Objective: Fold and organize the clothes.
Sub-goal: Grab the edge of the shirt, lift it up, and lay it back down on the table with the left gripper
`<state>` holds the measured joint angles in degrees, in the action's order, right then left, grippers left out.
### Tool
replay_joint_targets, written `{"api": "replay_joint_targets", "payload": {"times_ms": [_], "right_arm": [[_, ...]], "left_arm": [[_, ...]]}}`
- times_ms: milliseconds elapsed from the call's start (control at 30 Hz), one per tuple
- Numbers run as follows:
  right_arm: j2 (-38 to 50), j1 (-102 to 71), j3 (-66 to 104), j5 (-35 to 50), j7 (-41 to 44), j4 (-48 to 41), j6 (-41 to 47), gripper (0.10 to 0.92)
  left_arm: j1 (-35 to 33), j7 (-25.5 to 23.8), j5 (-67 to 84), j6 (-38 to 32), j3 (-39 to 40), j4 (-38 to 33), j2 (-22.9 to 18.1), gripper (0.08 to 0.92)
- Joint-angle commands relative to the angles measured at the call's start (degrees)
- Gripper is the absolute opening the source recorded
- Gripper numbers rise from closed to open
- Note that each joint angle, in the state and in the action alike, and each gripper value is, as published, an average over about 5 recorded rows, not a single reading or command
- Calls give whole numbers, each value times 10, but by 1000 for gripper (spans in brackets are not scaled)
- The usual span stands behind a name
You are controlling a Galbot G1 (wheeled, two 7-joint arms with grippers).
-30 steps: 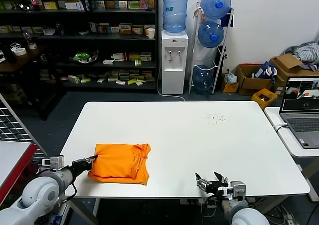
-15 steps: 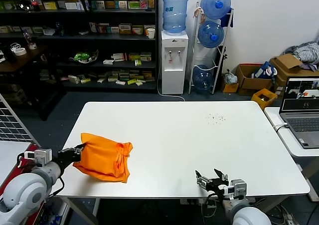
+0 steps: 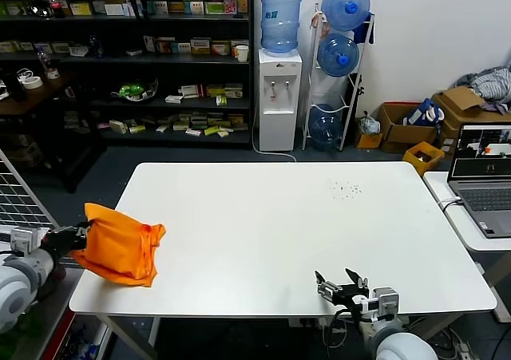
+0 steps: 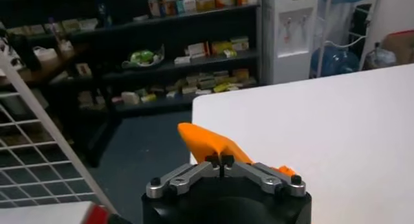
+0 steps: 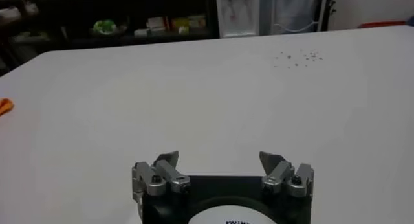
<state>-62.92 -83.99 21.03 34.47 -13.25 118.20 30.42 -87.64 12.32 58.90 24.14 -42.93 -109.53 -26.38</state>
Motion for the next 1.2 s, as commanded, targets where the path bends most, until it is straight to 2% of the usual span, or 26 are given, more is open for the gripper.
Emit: {"api": "replay_joint_targets", "payload": {"times_ms": [33,200,333,433,567,633,700,800,933,1033,1200], "right_arm": [[-4,-9,7,-3,-1,5,-2,823],[-12,-18,14,-8,-1,8,-3,823],[-24,-33,27,-19,0,12,-5,823],[-37,-53,40,-31,1,15,-7,823],[-56,-77,54,-47,1,23,-7,823],[-65,-85,57,-53,1,26,-7,823],[-72,-89,58,-59,0,29,-6,823],[-79,-94,59,-62,-1,33,-5,823],[-81,-93,61,-62,-1,32,-4,823],[-79,-89,61,-59,-2,28,-3,823],[-74,-83,60,-53,-2,24,-3,823]], "left_arm": [[-9,-26,-2,-5,-24,38,68,92],[0,-17,1,-6,7,17,67,92],[21,25,32,-1,65,-48,30,92],[129,99,91,24,204,-106,-32,92],[340,247,206,57,454,-127,-160,92],[418,295,245,58,541,-103,-230,92],[476,319,265,57,602,-59,-297,92],[537,328,268,56,651,24,-375,92],[579,324,252,55,675,126,-461,92],[594,316,228,55,680,178,-503,92],[599,303,196,54,681,214,-526,92]]}}
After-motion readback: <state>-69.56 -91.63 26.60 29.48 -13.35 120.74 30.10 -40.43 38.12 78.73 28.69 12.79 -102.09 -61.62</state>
